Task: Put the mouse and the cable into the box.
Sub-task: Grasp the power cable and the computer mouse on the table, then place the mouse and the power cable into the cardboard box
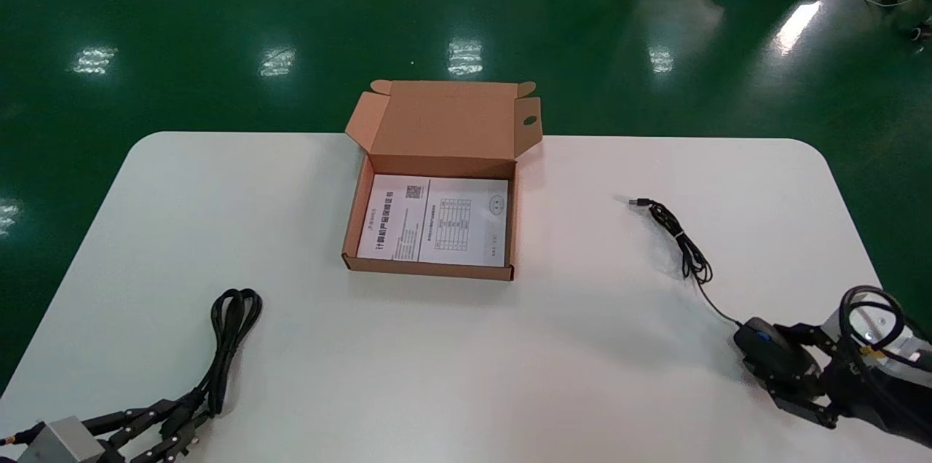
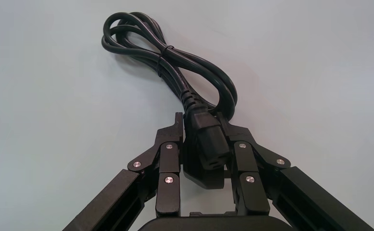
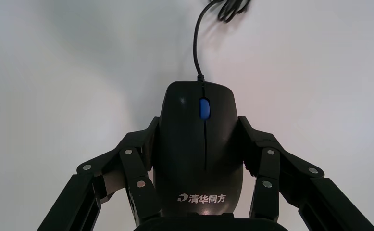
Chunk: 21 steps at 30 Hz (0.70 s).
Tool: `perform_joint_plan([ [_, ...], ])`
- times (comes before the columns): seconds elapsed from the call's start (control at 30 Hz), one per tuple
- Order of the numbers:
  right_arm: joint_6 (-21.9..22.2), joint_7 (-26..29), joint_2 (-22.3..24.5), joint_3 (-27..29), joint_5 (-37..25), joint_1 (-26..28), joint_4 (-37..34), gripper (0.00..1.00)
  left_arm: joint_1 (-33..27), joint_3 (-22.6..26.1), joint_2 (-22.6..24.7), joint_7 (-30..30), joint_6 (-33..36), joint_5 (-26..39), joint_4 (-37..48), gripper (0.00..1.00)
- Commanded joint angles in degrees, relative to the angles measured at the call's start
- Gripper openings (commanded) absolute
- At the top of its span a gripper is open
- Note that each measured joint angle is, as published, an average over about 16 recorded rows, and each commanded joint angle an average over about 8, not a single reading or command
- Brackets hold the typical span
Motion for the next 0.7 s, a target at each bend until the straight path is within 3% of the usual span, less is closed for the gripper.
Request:
perform_joint_plan([
  [0.03, 1.0, -0.4, -0.4, 0.4, 0.0, 0.4, -0.2, 0.0, 0.0, -0.2, 0.3, 0.0, -0.3, -0.2, 0.0, 0.0],
  [0.37, 3.4, -4.7, -5.1, 2.0, -1.2, 7.9, -2.0, 0.0, -2.1, -2.4, 1.1, 2.3, -0.6, -0.9, -0.5, 0.0],
  [0.7, 3.2, -15.3, -13.9, 3.1, -1.4, 20.5, -6.6, 0.0, -6.7, -4.8, 4.4, 6.5, -1.0, -2.1, -0.7, 0.0],
])
